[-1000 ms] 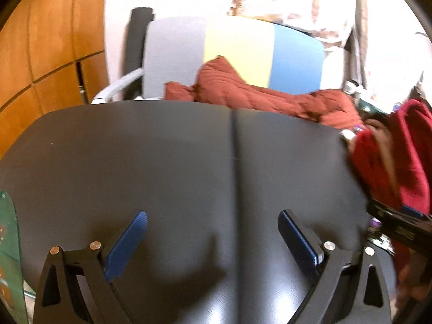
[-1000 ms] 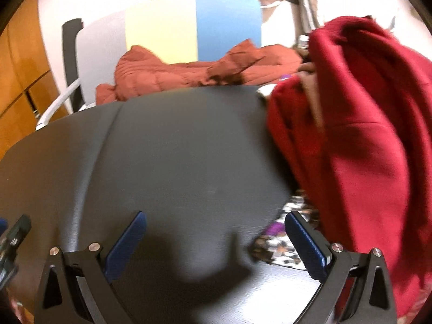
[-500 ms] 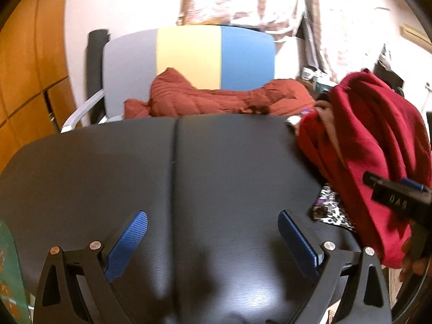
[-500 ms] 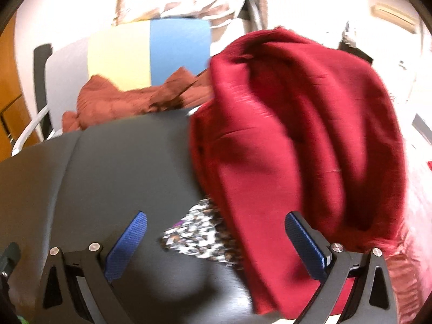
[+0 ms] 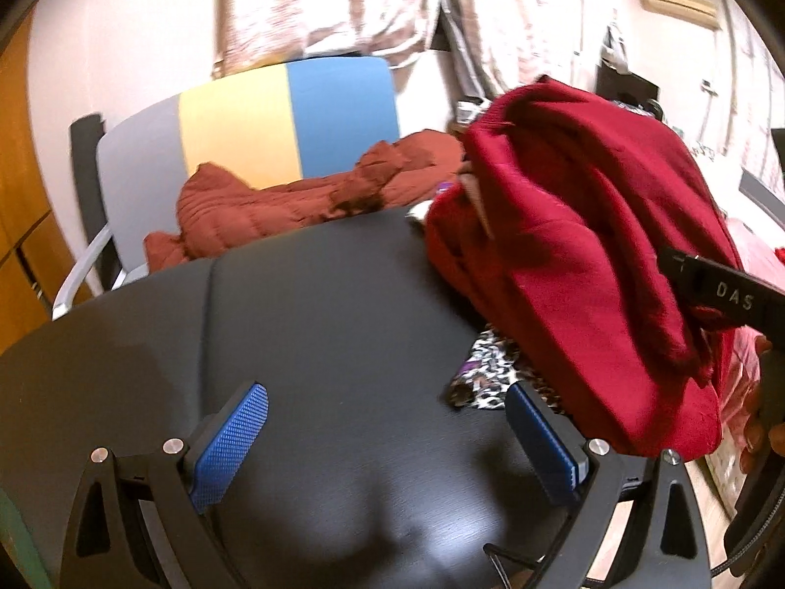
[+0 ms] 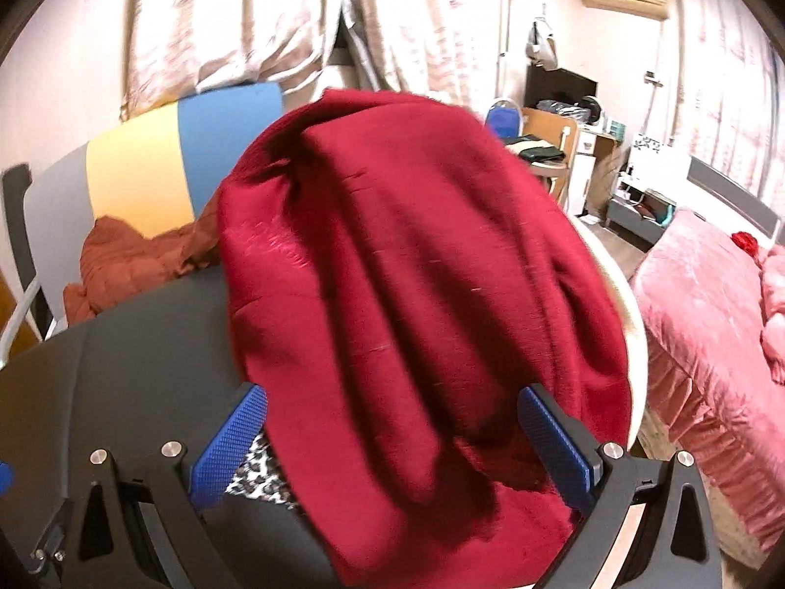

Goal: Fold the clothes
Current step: 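Grasp the dark red sweatshirt with the right tool and lift it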

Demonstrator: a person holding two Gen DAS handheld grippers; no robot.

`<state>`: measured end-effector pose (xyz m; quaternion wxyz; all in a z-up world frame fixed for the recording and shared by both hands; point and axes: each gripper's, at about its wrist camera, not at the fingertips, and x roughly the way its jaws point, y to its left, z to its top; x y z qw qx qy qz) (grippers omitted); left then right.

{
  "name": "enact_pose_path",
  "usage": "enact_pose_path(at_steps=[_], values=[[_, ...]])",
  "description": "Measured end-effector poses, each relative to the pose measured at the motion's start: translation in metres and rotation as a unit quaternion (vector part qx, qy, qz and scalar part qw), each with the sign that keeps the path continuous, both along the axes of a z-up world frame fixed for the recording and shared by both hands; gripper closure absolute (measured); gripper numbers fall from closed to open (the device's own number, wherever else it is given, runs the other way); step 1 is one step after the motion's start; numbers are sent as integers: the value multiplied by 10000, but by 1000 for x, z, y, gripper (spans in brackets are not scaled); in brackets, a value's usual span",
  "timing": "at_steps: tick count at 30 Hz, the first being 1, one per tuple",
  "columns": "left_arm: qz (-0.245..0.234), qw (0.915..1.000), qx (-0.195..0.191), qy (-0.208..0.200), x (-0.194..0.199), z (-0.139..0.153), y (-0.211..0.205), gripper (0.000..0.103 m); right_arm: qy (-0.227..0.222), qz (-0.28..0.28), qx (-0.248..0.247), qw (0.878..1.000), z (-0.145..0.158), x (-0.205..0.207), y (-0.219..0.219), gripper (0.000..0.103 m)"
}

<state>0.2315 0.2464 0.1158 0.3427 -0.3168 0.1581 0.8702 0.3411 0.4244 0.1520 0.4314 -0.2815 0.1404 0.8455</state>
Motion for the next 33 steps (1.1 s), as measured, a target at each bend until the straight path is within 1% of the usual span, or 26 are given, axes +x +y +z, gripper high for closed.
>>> enact_pose_path(at_steps=[4, 8, 11, 15, 23, 27, 31, 33], values=[[-131, 9997, -161, 99, 1, 3, 18, 4, 314, -78, 300, 9990, 7, 22, 6, 0], [-105, 9996, -258, 41, -4, 5, 29, 4, 543, -192, 508, 9970, 11, 41, 16, 0], [-3, 9995, -323, -18, -9, 4, 31, 4, 722, -224, 374, 9964, 11, 52, 26, 0], [92, 9992, -376, -91, -12, 2, 31, 4, 1028, -135, 34, 9946, 10, 58, 38, 0], [277, 9978, -513, -302, -19, -4, 22, 4, 1395, 143, -218, 9899, 20, 43, 61, 0], [397, 9967, -621, -352, -22, -9, 18, 4, 1246, 238, -431, 9910, 15, 28, 75, 0], [497, 9955, -689, -424, -27, -13, 14, 4, 1105, 321, -528, 9920, 8, 17, 82, 1], [542, 9948, -724, -475, -29, -16, 11, 4, 1036, 373, -594, 9921, 5, 12, 84, 3]])
